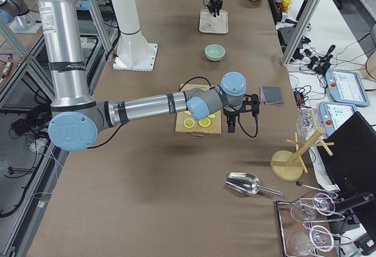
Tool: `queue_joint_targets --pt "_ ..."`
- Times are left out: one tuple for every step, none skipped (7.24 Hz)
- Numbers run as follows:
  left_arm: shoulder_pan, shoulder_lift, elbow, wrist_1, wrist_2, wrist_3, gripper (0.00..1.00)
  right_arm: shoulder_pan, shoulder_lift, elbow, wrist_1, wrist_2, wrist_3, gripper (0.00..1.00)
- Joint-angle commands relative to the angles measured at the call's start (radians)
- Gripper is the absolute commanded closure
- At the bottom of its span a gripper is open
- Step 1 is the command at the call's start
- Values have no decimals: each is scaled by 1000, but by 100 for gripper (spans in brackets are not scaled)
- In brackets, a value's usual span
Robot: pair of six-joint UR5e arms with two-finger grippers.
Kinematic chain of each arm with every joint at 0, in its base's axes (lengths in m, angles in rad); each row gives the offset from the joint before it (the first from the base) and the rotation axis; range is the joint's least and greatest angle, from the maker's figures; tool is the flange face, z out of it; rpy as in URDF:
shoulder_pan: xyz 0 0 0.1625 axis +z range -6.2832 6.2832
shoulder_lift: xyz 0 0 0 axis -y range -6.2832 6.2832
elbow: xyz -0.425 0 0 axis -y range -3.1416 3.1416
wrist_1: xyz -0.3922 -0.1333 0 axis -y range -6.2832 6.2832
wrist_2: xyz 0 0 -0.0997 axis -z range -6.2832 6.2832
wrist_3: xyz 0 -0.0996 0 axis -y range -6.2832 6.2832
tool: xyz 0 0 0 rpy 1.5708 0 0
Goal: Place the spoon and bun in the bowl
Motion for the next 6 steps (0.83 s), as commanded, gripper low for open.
queue_joint_targets --pt "-43 -68 -55 116 -31 -94 100 -52 32 15 3 -8 11 0" --pt "-52 -72 -59 116 -33 -94 100 -110 72 20 3 -32 51 0" --pt "-61 -72 -69 121 -31 -99 100 -209 107 56 3 -160 170 0" --pt "-61 -82 -69 121 -27 -155 100 -340 115 108 3 -304 361 0" --pt "-55 -123 -63 123 -22 -256 100 -415 117 143 1 -363 516 0" --pt "-43 -185 -50 127 -19 -347 100 -459 117 150 1 -376 562 0"
